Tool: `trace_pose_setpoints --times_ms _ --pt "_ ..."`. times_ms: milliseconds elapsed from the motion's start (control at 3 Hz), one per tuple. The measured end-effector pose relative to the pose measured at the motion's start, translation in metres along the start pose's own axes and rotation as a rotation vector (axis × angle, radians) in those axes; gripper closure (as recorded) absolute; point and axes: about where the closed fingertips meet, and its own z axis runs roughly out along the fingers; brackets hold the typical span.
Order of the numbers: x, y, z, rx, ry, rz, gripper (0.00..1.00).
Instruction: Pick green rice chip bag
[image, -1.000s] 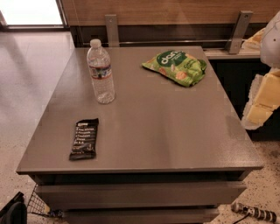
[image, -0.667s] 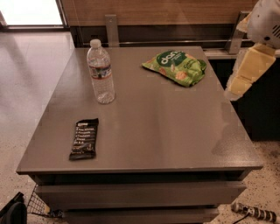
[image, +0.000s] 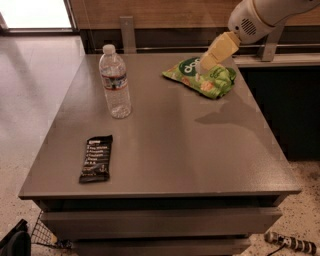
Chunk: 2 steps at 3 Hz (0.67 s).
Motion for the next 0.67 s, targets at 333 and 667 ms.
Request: trace_pose_setpoints --times_ms 333,667 --pt "0.0028 -0.0218 0.0245 0.027 -0.026 0.067 0.0" --pt "0.0029 -0.0232 0.0273 0.029 -0.029 0.072 0.0"
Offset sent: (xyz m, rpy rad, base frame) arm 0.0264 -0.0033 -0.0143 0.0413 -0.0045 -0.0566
